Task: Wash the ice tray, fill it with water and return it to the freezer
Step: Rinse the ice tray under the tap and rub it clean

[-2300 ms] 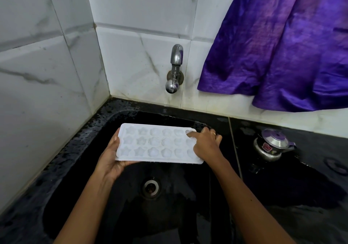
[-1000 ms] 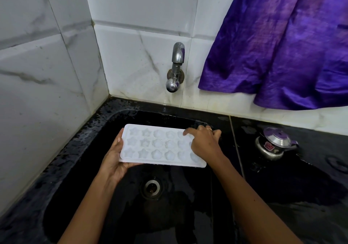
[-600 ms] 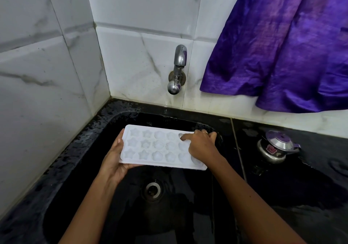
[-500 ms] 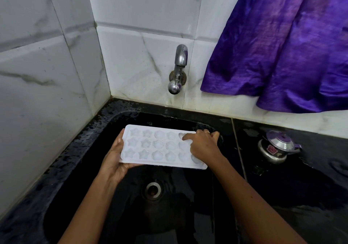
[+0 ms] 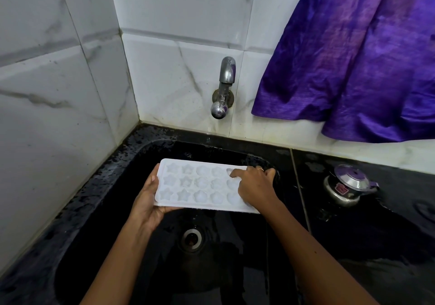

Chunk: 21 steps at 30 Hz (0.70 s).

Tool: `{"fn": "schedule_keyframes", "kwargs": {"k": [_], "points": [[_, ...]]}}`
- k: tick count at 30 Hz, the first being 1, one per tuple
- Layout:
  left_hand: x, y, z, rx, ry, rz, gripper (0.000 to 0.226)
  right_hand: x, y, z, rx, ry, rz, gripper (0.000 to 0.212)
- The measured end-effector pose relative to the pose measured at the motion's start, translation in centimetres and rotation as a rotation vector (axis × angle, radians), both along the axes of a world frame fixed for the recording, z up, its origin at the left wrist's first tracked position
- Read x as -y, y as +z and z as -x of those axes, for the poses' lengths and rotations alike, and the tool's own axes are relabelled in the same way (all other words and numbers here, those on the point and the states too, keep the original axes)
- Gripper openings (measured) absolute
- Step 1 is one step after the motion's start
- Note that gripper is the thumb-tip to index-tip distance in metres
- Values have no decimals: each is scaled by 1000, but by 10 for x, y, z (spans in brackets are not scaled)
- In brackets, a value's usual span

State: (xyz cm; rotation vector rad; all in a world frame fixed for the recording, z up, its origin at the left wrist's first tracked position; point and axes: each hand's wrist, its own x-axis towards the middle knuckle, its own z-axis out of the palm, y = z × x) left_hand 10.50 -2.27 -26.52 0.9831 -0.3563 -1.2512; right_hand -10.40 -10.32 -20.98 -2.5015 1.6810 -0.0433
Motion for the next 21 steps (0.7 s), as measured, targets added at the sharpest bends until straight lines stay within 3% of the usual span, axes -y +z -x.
{"fn": "schedule_keyframes", "kwargs": {"k": [8, 16, 21], "points": [[0, 0, 3, -7, 2, -32, 39, 0, 9, -12, 74, 22, 124, 44], [-2, 5, 8, -47, 31, -12, 37, 3, 6, -25, 0, 83, -51, 50], [-2, 7, 8, -67, 57, -28, 35, 0, 1, -25, 20, 88, -49, 53]]}}
